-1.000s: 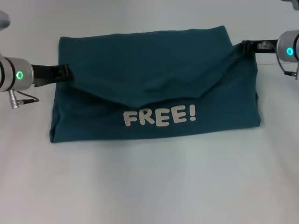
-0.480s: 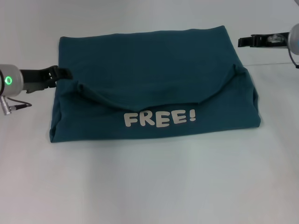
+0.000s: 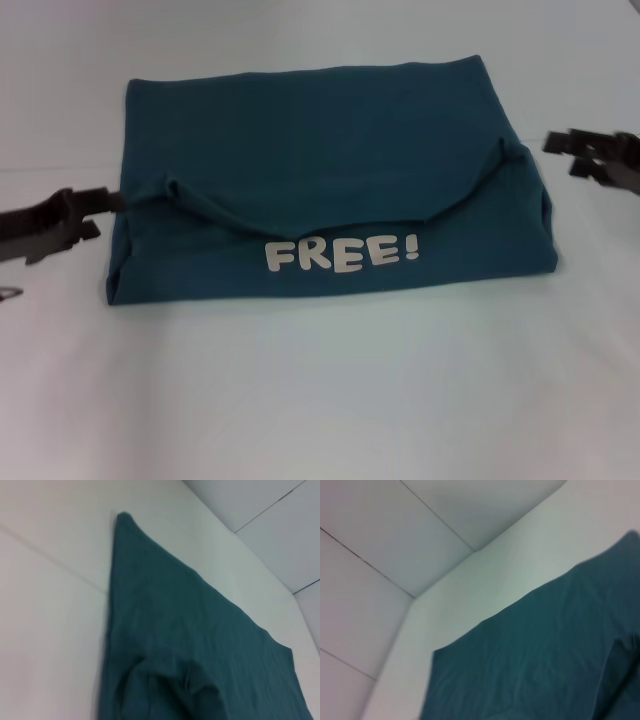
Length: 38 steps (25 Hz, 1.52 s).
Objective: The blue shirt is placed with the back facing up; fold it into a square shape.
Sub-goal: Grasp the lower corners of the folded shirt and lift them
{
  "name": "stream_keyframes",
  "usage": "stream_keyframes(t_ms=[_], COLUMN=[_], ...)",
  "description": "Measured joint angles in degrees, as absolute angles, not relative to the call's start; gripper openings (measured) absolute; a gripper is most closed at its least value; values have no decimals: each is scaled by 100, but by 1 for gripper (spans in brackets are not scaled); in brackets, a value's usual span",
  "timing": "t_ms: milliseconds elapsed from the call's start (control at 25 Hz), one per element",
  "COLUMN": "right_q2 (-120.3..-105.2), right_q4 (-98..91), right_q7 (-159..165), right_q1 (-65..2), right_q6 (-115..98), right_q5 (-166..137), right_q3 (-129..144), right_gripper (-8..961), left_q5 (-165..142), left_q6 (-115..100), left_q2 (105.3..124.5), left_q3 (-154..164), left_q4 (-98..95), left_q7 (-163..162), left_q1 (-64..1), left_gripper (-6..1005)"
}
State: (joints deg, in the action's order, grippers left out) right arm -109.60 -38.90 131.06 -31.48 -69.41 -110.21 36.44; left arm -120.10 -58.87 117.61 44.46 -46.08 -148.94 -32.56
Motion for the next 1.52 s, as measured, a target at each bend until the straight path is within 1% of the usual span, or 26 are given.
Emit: stream_keyframes(t_ms=[160, 360, 520, 840, 1280, 1520], right_q2=[-10963, -10969, -10969, -10980, -10977, -10976], right_q4=[-3854, -3643, -3498, -3472, -3471, -3471], right_q7=[12985, 12783, 12598, 12545, 12546, 12548], right_q1=[-2649, -2411, -2398, -2470, -2460, -2475], right_q6=[-7549, -7726, -7717, -7700, -7731, -7796], right_q5=[-10751, -10749, -10748, -10767, -10731, -10754], right_q3=[3421, 3290, 3158, 3123, 3088, 3080], right_gripper=[791, 791, 791, 790, 790, 791], left_q5=[-11865, -11860, -11860, -11866, -11873, -11883], left_q6=[-6200, -6147, -5830, -5080, -4920, -4889], left_q2=[11788, 11749, 11785, 11927, 11986, 11964], left_q3=[4132, 3906, 3916, 3957, 4227, 4338], left_q4=[-4376, -3808, -3665, -3187, -3021, -3012], left_q7=[-14619, -14291, -13981, -13041, -13026, -13142], left_q1=[-3106, -3107, -3160, -3448, -3562, -3592], left_gripper=[597, 589, 569, 529, 474, 444])
